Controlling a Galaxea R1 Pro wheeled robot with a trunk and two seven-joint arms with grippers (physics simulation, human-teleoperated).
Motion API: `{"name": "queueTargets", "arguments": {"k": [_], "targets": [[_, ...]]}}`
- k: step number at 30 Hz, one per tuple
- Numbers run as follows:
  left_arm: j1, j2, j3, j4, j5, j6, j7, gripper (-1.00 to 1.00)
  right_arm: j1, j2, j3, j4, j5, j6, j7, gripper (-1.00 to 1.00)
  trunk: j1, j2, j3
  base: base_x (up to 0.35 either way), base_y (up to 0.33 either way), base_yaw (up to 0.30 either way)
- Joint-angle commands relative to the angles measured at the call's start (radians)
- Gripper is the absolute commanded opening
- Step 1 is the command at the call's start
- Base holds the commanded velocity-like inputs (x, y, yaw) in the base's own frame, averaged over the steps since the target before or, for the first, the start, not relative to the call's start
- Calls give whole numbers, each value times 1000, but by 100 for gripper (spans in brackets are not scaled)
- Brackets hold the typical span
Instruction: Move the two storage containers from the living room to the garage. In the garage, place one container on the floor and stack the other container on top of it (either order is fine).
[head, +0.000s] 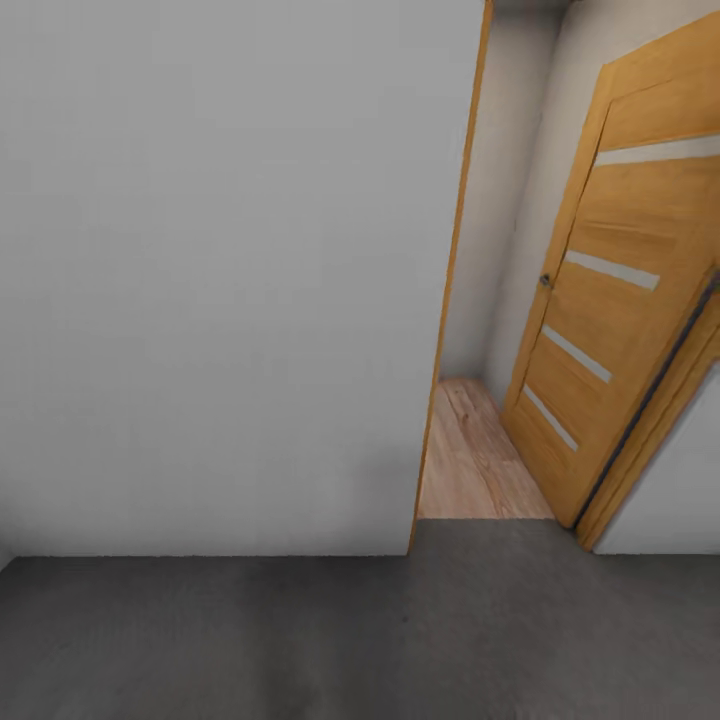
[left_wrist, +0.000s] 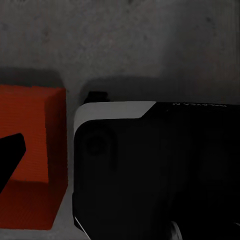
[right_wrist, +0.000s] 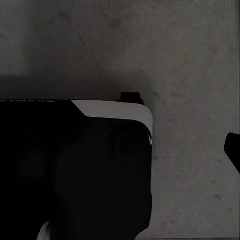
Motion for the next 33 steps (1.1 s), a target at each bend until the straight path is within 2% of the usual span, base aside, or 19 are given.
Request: {"name": "queueTargets", "arguments": {"k": [1,33], "targets": [[0,-2,-1,-1,6,1,3,100,-2,0,-7,3,8,-4,-4,100,0,-2,-2,0,0,-290],[0,-8,0,-2,6,1,2,100,-2,-2,-7,3,8,-4,-4,100,0,-2,-2,0,0,-284]]}}
